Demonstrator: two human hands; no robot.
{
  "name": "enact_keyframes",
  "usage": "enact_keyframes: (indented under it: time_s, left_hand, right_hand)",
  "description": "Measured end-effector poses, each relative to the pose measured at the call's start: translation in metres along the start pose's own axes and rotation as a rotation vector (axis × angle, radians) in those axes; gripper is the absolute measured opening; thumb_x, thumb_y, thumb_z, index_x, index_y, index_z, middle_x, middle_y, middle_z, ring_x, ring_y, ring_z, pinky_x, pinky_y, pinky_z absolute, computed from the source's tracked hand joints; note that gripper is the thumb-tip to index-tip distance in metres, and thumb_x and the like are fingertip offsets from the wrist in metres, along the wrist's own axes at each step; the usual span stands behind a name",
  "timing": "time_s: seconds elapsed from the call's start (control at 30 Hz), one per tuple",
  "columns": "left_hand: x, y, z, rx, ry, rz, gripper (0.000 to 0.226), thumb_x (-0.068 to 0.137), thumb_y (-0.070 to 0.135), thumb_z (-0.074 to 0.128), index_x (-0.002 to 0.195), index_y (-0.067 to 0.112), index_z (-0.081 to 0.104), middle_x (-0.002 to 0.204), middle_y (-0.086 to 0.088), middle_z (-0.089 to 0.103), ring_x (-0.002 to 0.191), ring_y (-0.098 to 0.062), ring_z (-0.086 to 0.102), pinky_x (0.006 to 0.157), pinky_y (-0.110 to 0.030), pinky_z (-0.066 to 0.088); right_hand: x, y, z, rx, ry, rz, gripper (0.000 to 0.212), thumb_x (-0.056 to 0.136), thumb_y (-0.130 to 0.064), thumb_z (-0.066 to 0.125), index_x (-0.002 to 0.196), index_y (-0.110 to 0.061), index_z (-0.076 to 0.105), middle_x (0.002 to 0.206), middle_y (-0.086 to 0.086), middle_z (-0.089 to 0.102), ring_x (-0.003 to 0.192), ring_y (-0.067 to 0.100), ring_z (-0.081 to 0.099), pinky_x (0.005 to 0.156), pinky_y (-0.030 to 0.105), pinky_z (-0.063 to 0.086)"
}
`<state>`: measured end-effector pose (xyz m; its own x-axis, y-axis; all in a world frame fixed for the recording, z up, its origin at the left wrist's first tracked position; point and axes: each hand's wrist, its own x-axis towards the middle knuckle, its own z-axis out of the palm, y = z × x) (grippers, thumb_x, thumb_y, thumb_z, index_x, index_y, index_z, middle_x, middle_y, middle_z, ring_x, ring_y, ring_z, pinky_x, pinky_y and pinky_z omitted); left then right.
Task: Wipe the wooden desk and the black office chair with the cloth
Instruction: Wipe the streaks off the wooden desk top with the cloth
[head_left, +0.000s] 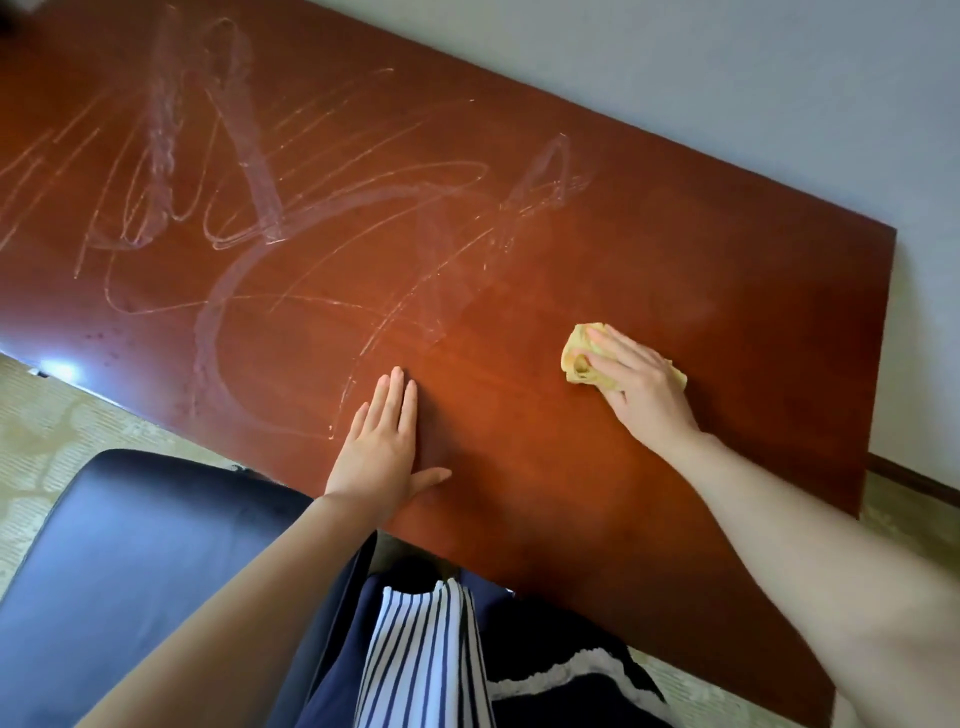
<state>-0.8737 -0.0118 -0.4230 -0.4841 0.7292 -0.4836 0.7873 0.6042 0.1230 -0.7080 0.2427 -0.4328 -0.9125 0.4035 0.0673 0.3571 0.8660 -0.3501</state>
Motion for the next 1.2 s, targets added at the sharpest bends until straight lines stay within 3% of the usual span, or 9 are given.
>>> enact_keyframes:
  time_s: [0.2, 0.33, 0.57, 0.63, 0.77, 0.87, 1.0, 1.1, 1.2]
  left_hand:
    - [0.004, 0.005, -0.003, -0.015, -0.059, -0.022, 0.109, 0.084, 0.071, 0.039, 0.145, 0.008, -0.025, 0.146, -0.006, -0.038, 0.142, -0.025, -0.025, 0.118, -0.037, -0.002]
    - [0.007, 0.002, -0.004, -0.069, -0.075, -0.015, 0.103, 0.087, 0.066, 0.041, 0.146, 0.010, -0.023, 0.146, -0.003, -0.036, 0.143, -0.021, -0.023, 0.120, -0.035, -0.001]
    - [0.003, -0.013, -0.029, -0.354, 0.085, -0.035, 0.054, 0.099, 0.021, 0.047, 0.150, 0.017, 0.028, 0.159, 0.003, 0.018, 0.145, -0.014, 0.017, 0.115, -0.023, 0.014]
    - [0.000, -0.013, -0.036, -0.300, 0.177, -0.040, 0.045, 0.096, 0.012, 0.048, 0.140, 0.015, 0.046, 0.149, -0.001, 0.039, 0.135, -0.022, 0.037, 0.111, -0.033, 0.030]
    - [0.000, -0.005, -0.041, -0.251, 0.370, -0.019, 0.017, 0.086, -0.003, 0.057, 0.096, 0.002, 0.069, 0.101, -0.011, 0.064, 0.091, -0.036, 0.056, 0.075, -0.044, 0.048]
    - [0.010, 0.007, -0.041, -0.254, 0.420, 0.012, 0.006, 0.085, -0.003, 0.059, 0.085, 0.001, 0.063, 0.087, -0.013, 0.059, 0.083, -0.037, 0.054, 0.070, -0.044, 0.046]
    - [0.041, 0.026, -0.034, -0.228, 0.383, 0.121, 0.030, 0.093, 0.011, 0.055, 0.122, 0.002, 0.058, 0.131, -0.015, 0.054, 0.126, -0.037, 0.045, 0.104, -0.045, 0.036]
    - [0.065, 0.041, -0.029, -0.199, 0.312, 0.132, 0.055, 0.101, 0.033, 0.041, 0.149, 0.010, 0.028, 0.159, -0.006, 0.016, 0.148, -0.024, 0.007, 0.118, -0.034, 0.003]
    - [0.084, 0.050, -0.025, -0.144, 0.300, 0.132, 0.064, 0.101, 0.045, 0.027, 0.153, 0.016, 0.005, 0.157, 0.004, -0.014, 0.144, -0.016, -0.018, 0.112, -0.026, -0.018]
  right_hand:
    - [0.082, -0.004, 0.014, 0.039, 0.071, 0.307, 0.034, 0.093, -0.010, 0.058, 0.127, -0.008, 0.059, 0.144, 0.006, 0.046, 0.138, 0.025, 0.034, 0.112, 0.040, 0.029]
    - [0.127, -0.040, 0.034, 0.029, -0.012, 0.287, 0.037, 0.096, -0.019, 0.053, 0.133, -0.016, 0.055, 0.150, 0.002, 0.037, 0.142, 0.024, 0.024, 0.114, 0.036, 0.021]
    - [0.117, -0.112, 0.064, 0.060, -0.111, -0.043, 0.036, 0.097, -0.021, 0.050, 0.133, -0.026, 0.054, 0.150, -0.003, 0.037, 0.142, 0.022, 0.024, 0.114, 0.037, 0.020]
    - [0.100, -0.117, 0.065, 0.066, -0.138, -0.155, 0.039, 0.094, -0.019, 0.053, 0.132, -0.026, 0.055, 0.149, -0.002, 0.039, 0.142, 0.023, 0.026, 0.114, 0.038, 0.019]
    - [0.056, -0.111, 0.059, 0.109, -0.152, -0.337, 0.036, 0.083, -0.011, 0.067, 0.118, -0.020, 0.067, 0.139, 0.002, 0.052, 0.134, 0.028, 0.041, 0.109, 0.042, 0.033]
    - [0.023, -0.094, 0.051, 0.113, -0.126, -0.448, 0.032, 0.081, -0.011, 0.067, 0.111, -0.022, 0.070, 0.132, 0.001, 0.059, 0.128, 0.027, 0.049, 0.105, 0.040, 0.039]
    - [-0.003, -0.052, 0.032, 0.069, -0.157, -0.561, 0.039, 0.080, -0.003, 0.065, 0.113, -0.022, 0.069, 0.132, 0.001, 0.058, 0.129, 0.023, 0.048, 0.106, 0.038, 0.039]
    - [-0.008, -0.017, 0.014, 0.044, -0.197, -0.478, 0.056, 0.069, 0.007, 0.074, 0.118, -0.020, 0.067, 0.135, 0.003, 0.055, 0.130, 0.024, 0.046, 0.107, 0.039, 0.037]
    - [-0.003, 0.014, -0.002, 0.027, -0.157, -0.271, 0.060, 0.061, 0.008, 0.080, 0.115, -0.015, 0.068, 0.132, 0.005, 0.057, 0.127, 0.028, 0.049, 0.104, 0.043, 0.037]
